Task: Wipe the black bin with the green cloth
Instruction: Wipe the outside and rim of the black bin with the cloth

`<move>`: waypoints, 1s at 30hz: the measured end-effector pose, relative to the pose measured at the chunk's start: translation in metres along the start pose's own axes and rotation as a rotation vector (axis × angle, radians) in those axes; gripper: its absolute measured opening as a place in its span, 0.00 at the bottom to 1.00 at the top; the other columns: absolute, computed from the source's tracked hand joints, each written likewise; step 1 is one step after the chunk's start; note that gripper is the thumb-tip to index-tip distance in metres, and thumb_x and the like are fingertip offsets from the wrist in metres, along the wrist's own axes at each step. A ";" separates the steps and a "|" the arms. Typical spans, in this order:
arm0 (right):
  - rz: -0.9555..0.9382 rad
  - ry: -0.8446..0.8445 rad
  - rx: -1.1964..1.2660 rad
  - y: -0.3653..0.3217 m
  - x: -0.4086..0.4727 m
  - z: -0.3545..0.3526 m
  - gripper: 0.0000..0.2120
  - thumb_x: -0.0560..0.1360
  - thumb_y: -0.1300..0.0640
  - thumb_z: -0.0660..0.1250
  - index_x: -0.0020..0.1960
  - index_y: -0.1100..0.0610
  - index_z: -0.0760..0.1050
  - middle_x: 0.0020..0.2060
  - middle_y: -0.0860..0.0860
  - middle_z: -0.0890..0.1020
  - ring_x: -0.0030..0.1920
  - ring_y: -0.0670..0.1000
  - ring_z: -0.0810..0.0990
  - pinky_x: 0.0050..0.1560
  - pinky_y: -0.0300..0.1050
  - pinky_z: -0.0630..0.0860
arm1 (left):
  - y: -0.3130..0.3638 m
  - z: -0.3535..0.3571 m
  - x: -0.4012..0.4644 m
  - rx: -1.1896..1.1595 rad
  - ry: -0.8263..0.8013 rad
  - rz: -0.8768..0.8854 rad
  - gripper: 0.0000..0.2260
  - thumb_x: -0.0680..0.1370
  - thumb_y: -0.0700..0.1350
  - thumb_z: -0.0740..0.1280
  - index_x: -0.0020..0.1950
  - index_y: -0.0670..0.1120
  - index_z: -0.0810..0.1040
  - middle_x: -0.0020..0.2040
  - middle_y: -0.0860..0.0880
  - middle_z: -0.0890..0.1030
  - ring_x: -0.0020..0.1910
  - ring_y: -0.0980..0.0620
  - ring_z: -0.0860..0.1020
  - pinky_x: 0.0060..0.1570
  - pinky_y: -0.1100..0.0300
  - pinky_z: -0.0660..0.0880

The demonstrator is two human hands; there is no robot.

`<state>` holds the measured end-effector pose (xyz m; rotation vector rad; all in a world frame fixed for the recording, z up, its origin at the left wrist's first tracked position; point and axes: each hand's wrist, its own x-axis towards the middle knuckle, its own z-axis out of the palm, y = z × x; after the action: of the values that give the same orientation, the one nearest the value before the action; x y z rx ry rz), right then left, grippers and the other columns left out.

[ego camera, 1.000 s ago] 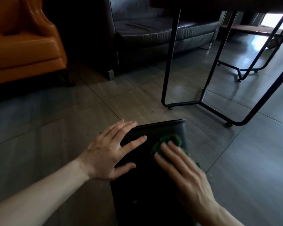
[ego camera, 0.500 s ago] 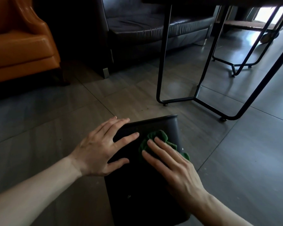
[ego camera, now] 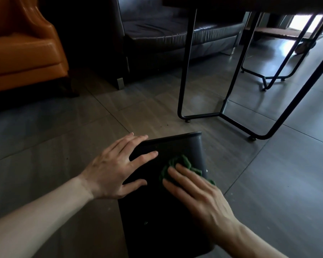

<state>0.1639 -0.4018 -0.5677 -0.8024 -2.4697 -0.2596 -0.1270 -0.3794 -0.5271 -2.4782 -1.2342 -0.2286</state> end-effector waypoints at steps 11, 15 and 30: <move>-0.190 -0.134 -0.038 -0.033 -0.027 -0.006 0.16 0.86 0.55 0.58 0.63 0.45 0.84 0.65 0.47 0.85 0.64 0.51 0.84 0.62 0.43 0.82 | 0.004 -0.003 -0.003 -0.002 0.001 0.006 0.33 0.77 0.64 0.67 0.79 0.51 0.70 0.77 0.37 0.71 0.74 0.36 0.72 0.75 0.44 0.69; 0.353 0.087 0.366 0.010 -0.003 -0.053 0.16 0.72 0.63 0.78 0.57 0.49 0.85 0.50 0.49 0.87 0.50 0.52 0.87 0.49 0.47 0.83 | 0.004 -0.004 -0.003 -0.017 -0.003 0.009 0.33 0.77 0.64 0.68 0.78 0.50 0.71 0.76 0.37 0.71 0.73 0.36 0.73 0.74 0.43 0.71; 1.012 -0.044 0.539 0.152 0.032 -0.084 0.09 0.73 0.51 0.79 0.48 0.42 0.82 0.42 0.47 0.87 0.40 0.50 0.87 0.37 0.44 0.84 | 0.003 0.000 -0.003 -0.045 0.022 0.041 0.34 0.76 0.64 0.69 0.78 0.52 0.70 0.77 0.39 0.70 0.74 0.37 0.72 0.72 0.44 0.72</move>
<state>0.2680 -0.2913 -0.4769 -1.6307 -1.7179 0.7453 -0.1262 -0.3837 -0.5284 -2.5299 -1.1809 -0.2753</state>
